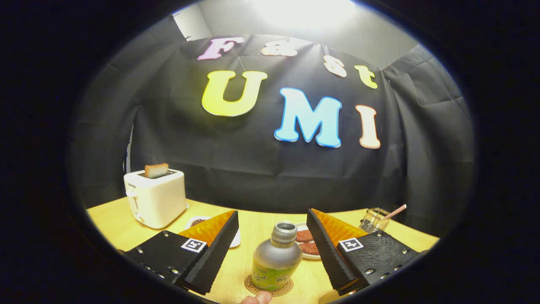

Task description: Take the bottle from table, then pour the juice into the cup, finally place the bottle on the coaster

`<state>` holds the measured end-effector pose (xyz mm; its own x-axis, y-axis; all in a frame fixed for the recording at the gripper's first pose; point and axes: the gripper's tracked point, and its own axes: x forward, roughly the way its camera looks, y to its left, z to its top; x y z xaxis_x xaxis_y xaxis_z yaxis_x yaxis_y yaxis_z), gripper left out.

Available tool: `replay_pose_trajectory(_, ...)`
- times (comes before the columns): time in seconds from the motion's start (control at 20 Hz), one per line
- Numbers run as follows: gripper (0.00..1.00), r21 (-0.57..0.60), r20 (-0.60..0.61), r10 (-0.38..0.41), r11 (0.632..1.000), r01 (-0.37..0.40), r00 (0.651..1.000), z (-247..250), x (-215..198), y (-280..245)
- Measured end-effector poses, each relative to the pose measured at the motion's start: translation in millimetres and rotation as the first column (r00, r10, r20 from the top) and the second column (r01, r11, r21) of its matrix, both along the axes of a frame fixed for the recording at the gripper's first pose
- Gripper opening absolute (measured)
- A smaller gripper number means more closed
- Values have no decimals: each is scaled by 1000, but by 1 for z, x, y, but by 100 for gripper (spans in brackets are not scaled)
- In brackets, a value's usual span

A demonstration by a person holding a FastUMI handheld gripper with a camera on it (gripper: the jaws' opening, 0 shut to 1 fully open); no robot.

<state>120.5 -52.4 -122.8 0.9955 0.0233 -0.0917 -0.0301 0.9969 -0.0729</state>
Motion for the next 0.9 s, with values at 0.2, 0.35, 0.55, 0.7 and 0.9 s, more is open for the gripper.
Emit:
replay_pose_trajectory(0.2,98,-27,15,26,999,-25,1000,80,-22,12)
replay_pose_trajectory(0.35,99,-54,45,61,997,-59,997,131,-40,24)
replay_pose_trajectory(0.55,99,5,70,96,995,-97,993,158,-58,27)
replay_pose_trajectory(0.7,98,12,58,84,996,-85,995,158,-67,17)
replay_pose_trajectory(0.9,98,12,54,71,997,-72,996,162,-70,4)
